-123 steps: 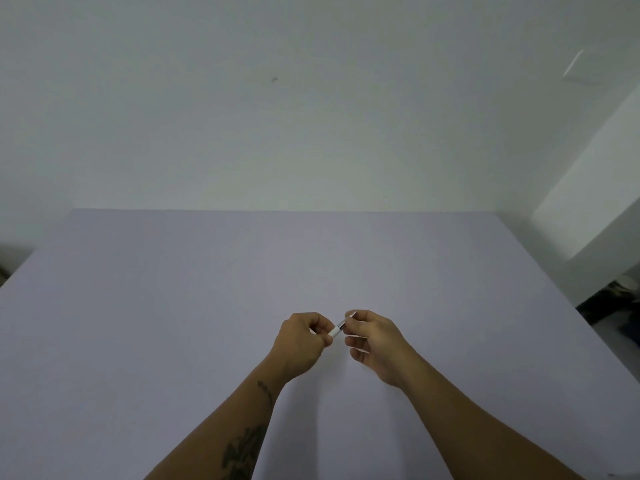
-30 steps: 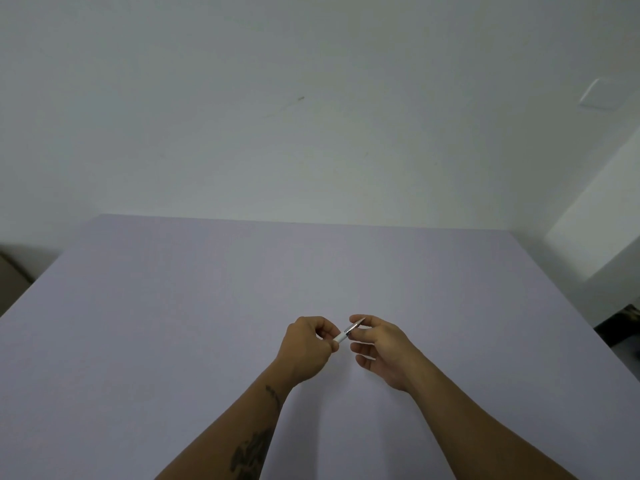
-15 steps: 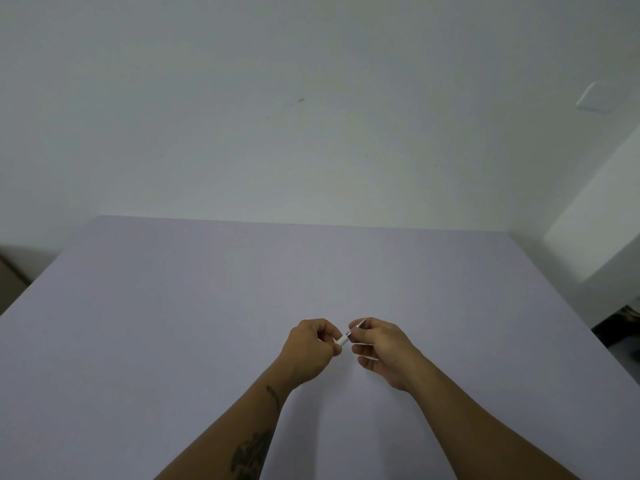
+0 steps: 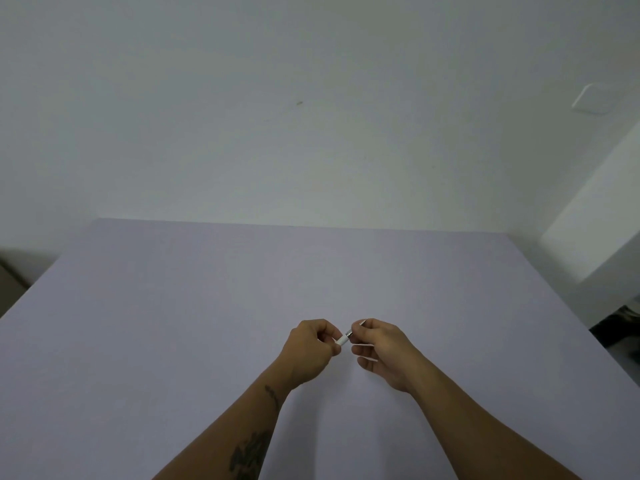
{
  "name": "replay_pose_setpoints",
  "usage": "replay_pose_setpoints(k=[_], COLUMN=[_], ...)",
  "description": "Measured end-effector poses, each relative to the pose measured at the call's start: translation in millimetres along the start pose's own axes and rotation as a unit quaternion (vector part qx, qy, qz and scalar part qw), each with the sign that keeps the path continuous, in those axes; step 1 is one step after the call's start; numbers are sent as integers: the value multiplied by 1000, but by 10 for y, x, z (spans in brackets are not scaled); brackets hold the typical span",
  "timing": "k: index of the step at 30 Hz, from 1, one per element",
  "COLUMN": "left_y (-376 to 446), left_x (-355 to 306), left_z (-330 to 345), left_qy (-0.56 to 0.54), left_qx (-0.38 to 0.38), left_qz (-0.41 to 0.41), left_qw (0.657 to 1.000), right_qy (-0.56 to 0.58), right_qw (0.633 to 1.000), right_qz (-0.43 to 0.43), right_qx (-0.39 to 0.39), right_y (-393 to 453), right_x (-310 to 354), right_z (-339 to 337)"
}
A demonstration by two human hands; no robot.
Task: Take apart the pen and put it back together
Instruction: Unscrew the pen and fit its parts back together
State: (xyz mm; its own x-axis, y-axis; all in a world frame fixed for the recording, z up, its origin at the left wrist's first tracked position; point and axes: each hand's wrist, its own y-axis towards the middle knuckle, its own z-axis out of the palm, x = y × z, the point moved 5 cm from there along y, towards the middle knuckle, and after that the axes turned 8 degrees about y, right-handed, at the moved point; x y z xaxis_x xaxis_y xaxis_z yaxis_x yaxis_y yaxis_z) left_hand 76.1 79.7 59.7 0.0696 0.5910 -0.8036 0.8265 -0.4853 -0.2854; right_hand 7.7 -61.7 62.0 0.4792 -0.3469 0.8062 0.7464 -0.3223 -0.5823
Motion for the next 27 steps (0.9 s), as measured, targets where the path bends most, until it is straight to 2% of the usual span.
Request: replay_pose_setpoints(k=[8,14,19,27], left_y=[1,-8,2,34], left_x=[26,57,72,69], left_z=[21,46,91,107], left_qy=[-2,-58,-106,-110], left_qx=[11,54,114,124], left_qz=[-3,-22,-44,-52], left_qw=[1000,997,987,985], right_qy=[25,40,22,-51], right_qw=[1000,999,999,999], right_qz=[3,21,31,-1], right_qx=[6,21,32,-3], right_y=[24,24,34,68], right_x=[-13,7,31,54], right_z=[-31,-41,-46,-68])
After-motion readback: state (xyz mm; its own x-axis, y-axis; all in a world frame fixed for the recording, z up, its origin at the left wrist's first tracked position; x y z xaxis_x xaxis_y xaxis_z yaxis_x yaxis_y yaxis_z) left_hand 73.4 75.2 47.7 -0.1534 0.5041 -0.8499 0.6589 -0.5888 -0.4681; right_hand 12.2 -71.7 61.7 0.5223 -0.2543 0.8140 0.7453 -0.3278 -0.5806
